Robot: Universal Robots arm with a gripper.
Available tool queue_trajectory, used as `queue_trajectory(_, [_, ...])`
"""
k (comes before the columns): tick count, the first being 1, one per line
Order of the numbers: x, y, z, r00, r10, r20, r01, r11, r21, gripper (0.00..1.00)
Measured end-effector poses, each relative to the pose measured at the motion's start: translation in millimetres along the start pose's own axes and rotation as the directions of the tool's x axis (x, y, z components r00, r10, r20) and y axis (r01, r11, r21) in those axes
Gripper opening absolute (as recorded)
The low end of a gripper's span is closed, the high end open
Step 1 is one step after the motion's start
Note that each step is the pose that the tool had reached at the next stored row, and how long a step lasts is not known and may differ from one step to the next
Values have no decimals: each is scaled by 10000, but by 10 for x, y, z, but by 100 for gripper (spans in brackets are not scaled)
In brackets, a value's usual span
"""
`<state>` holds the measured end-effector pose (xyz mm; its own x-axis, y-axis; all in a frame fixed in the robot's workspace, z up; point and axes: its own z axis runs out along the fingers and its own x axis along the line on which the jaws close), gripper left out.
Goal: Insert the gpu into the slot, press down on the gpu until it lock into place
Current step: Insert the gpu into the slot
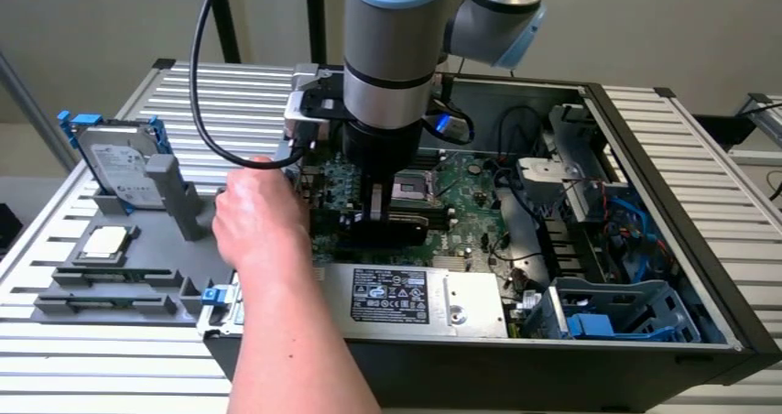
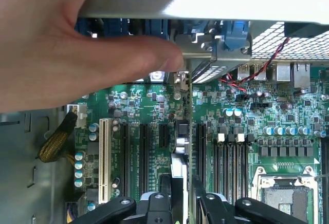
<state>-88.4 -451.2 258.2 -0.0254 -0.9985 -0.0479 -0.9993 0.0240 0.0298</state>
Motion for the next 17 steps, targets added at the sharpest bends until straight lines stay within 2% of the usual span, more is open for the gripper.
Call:
queue_trajectory(8, [-30, 0, 2, 10000, 4, 0, -4, 10000, -37, 26])
queue_trajectory(11, [-30, 0, 2, 10000, 7, -1, -7, 10000, -73, 26])
queue_trajectory(15, [-28, -4, -6, 10000, 11, 0, -11, 9999, -162, 26])
queue_trajectory(17, [-27, -15, -10, 10000, 14, 2, -14, 9999, -168, 26])
